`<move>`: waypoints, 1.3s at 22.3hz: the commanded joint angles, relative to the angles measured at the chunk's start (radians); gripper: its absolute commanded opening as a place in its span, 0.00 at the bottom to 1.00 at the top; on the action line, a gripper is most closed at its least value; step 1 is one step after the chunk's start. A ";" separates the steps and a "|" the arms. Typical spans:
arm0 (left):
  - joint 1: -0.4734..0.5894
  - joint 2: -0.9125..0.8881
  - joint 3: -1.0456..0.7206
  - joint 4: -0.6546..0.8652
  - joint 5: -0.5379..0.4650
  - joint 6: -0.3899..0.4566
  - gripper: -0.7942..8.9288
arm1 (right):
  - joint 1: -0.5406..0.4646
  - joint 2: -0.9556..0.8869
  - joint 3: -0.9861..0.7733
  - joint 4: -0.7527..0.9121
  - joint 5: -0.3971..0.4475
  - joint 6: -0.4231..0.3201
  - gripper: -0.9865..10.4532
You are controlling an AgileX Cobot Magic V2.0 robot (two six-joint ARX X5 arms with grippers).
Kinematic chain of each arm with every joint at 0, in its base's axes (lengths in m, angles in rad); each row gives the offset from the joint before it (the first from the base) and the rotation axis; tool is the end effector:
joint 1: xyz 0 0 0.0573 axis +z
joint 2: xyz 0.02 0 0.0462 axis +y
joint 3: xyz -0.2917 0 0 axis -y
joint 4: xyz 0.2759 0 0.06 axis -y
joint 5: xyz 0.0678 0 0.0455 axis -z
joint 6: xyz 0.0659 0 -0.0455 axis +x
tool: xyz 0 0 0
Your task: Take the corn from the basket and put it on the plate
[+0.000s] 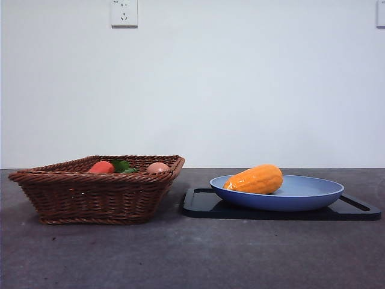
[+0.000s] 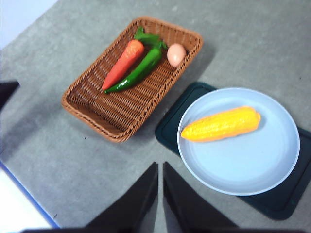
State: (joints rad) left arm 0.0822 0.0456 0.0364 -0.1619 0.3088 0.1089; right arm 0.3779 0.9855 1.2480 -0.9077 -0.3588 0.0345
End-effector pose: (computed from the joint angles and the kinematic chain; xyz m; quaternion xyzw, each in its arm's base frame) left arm 0.1349 -0.0090 0.1520 0.0373 0.0776 -0.1170 0.9894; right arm 0.1896 0.1002 0.3983 0.0122 0.3229 0.3360 0.8847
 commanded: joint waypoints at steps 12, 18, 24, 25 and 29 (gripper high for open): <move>0.003 -0.043 -0.026 -0.026 -0.001 -0.024 0.09 | 0.003 0.005 0.011 0.100 0.000 0.010 0.09; 0.003 -0.043 -0.026 -0.026 -0.001 -0.024 0.09 | 0.003 0.005 0.011 0.132 0.000 0.010 0.09; 0.003 -0.043 -0.026 -0.026 -0.001 -0.024 0.09 | 0.003 0.005 0.011 0.179 0.012 -0.034 0.09; 0.003 -0.043 -0.026 -0.026 -0.001 -0.024 0.09 | 0.003 0.005 0.010 0.204 0.037 -0.050 0.09; 0.003 -0.043 -0.026 -0.026 -0.001 -0.024 0.09 | -0.077 -0.031 -0.052 0.290 0.069 -0.141 0.09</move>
State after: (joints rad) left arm 0.0830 0.0036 0.0322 -0.1677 0.3061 0.0895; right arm 0.2977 0.9489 1.1870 -0.6170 -0.2893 -0.0727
